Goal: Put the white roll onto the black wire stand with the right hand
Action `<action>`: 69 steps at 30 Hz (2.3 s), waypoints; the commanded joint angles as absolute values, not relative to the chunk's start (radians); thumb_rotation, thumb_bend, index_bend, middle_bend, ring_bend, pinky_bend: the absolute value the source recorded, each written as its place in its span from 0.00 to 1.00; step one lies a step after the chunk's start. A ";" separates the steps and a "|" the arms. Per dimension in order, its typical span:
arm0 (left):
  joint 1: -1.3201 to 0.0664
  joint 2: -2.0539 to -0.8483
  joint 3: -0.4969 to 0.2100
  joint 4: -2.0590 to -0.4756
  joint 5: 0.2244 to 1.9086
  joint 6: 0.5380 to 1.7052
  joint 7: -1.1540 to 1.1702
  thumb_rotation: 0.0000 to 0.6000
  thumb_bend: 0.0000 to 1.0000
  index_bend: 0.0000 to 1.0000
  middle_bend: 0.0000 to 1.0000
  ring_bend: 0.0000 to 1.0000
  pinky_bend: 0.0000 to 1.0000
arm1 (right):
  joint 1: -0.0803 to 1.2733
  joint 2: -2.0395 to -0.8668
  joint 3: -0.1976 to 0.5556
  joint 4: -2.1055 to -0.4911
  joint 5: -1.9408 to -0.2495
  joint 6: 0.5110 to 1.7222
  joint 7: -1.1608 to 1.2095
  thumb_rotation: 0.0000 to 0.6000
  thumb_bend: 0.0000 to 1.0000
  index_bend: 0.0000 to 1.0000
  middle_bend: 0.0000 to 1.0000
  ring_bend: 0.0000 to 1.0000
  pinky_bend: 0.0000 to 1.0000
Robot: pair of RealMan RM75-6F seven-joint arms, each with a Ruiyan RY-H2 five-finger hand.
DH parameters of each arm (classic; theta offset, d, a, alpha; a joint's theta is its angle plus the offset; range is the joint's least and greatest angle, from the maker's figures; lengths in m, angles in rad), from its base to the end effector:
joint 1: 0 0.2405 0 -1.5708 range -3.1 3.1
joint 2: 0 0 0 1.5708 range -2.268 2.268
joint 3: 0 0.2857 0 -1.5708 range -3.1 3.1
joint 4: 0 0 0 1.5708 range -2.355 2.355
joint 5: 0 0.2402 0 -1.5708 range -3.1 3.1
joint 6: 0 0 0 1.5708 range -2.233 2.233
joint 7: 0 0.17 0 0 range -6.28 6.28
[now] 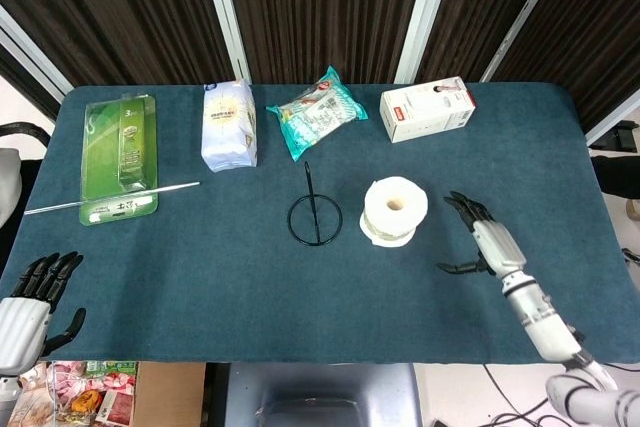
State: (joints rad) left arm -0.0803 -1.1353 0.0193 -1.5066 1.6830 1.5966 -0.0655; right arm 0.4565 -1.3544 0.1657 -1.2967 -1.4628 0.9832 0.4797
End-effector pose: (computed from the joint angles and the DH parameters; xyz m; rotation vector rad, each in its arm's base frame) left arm -0.3424 0.1924 0.1420 -1.5246 -0.7923 -1.0067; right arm -0.3144 -0.3674 0.0409 1.5461 -1.3504 1.1168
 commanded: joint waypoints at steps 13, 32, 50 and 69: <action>-0.080 -1.131 0.019 -1.517 1.675 1.590 -0.053 1.00 0.45 0.00 0.07 0.06 0.12 | 0.654 -1.475 0.228 -1.131 -1.353 0.729 0.677 1.00 0.13 0.00 0.00 0.00 0.00; -0.078 -1.131 0.021 -1.512 1.686 1.601 -0.060 1.00 0.45 0.00 0.07 0.06 0.12 | 0.639 -1.478 0.309 -1.240 -1.259 0.874 0.607 1.00 0.21 0.82 0.64 0.58 0.30; -0.079 -1.132 0.029 -1.516 1.701 1.600 -0.054 1.00 0.44 0.00 0.07 0.06 0.12 | 0.649 -1.162 0.565 -1.852 -1.122 1.037 0.515 1.00 0.21 0.80 0.65 0.59 0.35; -0.078 -1.129 0.024 -1.513 1.696 1.607 -0.060 1.00 0.44 0.00 0.08 0.06 0.12 | 0.916 -1.275 0.540 -1.882 -0.687 1.063 -0.038 1.00 0.21 0.79 0.65 0.59 0.37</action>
